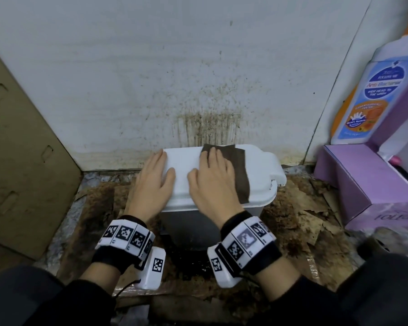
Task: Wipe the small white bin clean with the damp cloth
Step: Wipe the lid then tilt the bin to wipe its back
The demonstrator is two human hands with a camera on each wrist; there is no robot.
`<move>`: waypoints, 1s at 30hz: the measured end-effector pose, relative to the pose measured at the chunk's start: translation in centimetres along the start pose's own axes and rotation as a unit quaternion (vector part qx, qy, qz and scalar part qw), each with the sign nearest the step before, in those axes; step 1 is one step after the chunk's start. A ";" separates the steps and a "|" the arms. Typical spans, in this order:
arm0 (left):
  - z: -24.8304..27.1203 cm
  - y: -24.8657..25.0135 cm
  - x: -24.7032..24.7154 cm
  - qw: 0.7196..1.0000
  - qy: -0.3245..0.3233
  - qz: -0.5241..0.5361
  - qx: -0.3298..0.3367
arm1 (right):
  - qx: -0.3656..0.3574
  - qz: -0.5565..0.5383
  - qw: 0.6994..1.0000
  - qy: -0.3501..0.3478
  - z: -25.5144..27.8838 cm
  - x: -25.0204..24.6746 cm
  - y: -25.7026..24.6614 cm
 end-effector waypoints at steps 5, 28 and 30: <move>0.0 -0.7 0.0 1.000 -0.018 -0.003 0.016 | -0.029 -0.163 0.982 -0.091 -1.8 0.2 -1.7; 0.6 -1.2 -1.0 0.997 -0.072 -0.002 0.025 | 0.037 -0.130 0.984 0.120 0.4 -1.6 13.7; 0.5 -1.1 -0.8 0.998 -0.066 -0.004 0.022 | 0.022 -0.073 0.989 0.127 0.1 -1.8 12.3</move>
Point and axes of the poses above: each hand's wrist, its own z-axis away from the middle knuckle, its own x-axis out of the palm, y = z × x, the point moved 1 cm from there along -z, towards the middle knuckle, and after that the axes turned 7 degrees about x, right-handed, at the moved point
